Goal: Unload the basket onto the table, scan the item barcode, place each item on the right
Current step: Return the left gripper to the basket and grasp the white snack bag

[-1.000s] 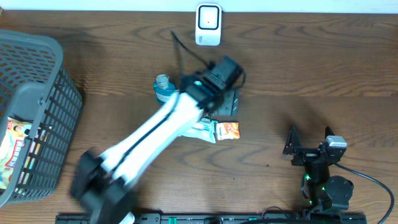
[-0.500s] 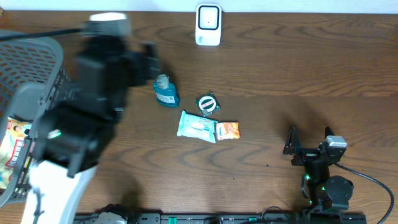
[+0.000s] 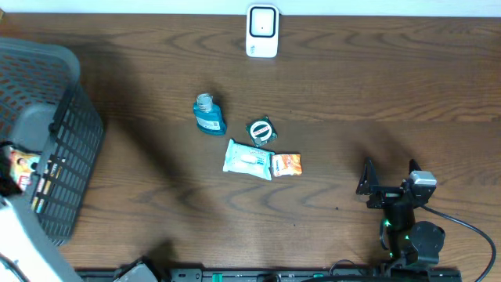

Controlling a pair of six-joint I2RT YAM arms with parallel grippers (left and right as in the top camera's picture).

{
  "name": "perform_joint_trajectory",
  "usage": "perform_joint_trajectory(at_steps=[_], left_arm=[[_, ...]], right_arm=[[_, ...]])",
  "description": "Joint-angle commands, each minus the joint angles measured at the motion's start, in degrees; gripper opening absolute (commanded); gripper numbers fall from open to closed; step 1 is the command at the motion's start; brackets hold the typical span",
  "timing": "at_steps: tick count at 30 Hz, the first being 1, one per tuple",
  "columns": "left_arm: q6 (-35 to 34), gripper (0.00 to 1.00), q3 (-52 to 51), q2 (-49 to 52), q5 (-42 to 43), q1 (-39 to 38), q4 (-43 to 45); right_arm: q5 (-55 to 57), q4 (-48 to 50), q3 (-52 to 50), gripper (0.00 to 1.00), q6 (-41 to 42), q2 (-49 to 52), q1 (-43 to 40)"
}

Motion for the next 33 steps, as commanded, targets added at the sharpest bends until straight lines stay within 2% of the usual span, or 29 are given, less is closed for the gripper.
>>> perform_joint_trajectory(at_steps=[1, 3, 6, 11, 19, 26, 30, 31, 33], left_arm=[[-21.0, 0.98, -0.2, 6.5, 7.0, 7.6, -3.0], [-24.7, 0.98, -0.2, 9.8, 10.0, 10.2, -3.8], [-26.0, 0.98, -0.2, 15.2, 14.9, 13.0, -4.7], [-39.2, 0.98, -0.6, 24.1, 16.4, 16.6, -13.0], [-39.5, 0.98, -1.7, 36.8, 16.3, 17.6, -11.0], [-39.5, 0.97, -3.2, 43.6, 15.8, 17.6, -10.9], [-39.4, 0.98, -3.8, 46.3, 12.3, 17.6, -10.8], [-39.4, 0.95, -4.0, 46.8, 11.5, 17.6, -10.8], [-37.0, 0.74, -4.2, 47.7, 10.4, 17.6, -10.8]], right_arm=[[0.2, -0.2, 0.0, 0.99, -0.7, -0.3, 0.5], [0.2, -0.2, 0.0, 0.99, -0.7, -0.3, 0.5], [0.2, -0.2, 0.0, 0.99, -0.7, -0.3, 0.5], [0.2, -0.2, 0.0, 0.99, -0.7, -0.3, 0.5], [0.2, -0.2, 0.0, 0.99, -0.7, -0.3, 0.5], [0.2, -0.2, 0.0, 0.99, -0.7, -0.3, 0.5], [0.2, -0.2, 0.0, 0.99, -0.7, -0.3, 0.5], [0.2, -0.2, 0.0, 0.99, -0.7, -0.3, 0.5], [0.2, -0.2, 0.0, 0.99, -0.7, -0.3, 0.5]])
